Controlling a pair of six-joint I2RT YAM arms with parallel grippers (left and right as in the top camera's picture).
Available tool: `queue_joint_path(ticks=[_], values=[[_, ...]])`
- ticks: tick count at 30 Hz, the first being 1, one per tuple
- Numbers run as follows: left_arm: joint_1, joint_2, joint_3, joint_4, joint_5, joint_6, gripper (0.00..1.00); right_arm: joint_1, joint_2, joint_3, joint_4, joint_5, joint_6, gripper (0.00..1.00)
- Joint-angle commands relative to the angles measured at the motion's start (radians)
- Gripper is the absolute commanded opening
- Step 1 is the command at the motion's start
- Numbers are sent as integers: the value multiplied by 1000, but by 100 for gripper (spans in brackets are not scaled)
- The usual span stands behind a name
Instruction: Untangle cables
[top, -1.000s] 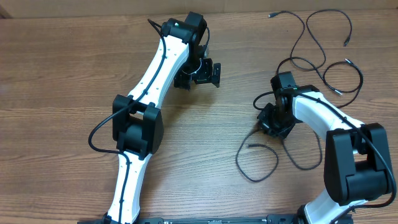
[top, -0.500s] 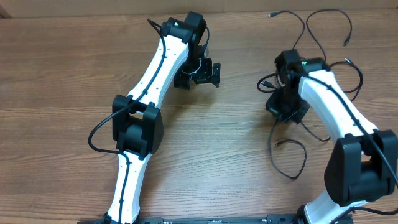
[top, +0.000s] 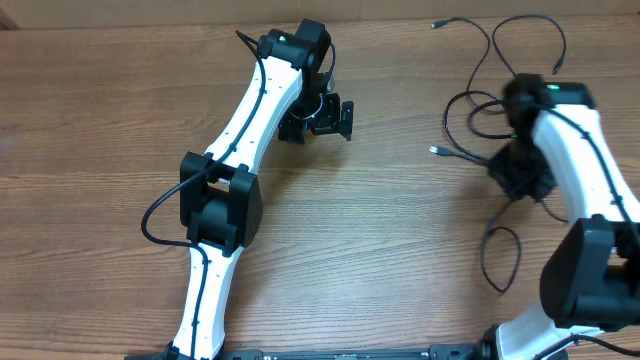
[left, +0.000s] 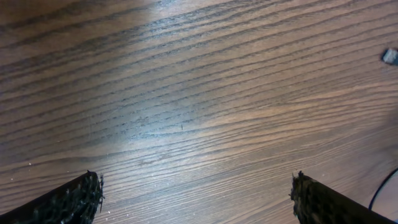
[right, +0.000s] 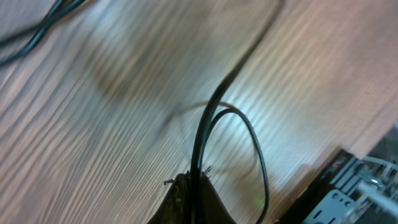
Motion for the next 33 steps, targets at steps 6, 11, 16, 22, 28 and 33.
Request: queue_joint_path(ticks=[6, 11, 16, 22, 28, 33], values=[[4, -7, 23, 5, -6, -3, 99, -180, -25, 22, 52, 24, 15, 5], [4, -7, 23, 2, -6, -3, 99, -210, -25, 22, 140, 20, 16, 9], [4, -7, 23, 1, -6, -3, 100, -211, -24, 21, 220, -77, 16, 11], [4, -7, 23, 0, -6, -2, 100, -209, -19, 20, 238, -138, -21, 27], [4, -7, 23, 1, -6, -3, 99, -209, -19, 4, 160, -133, -71, 55], [4, -7, 23, -1, -6, -3, 99, -201, -19, -95, 175, -137, -71, 56]])
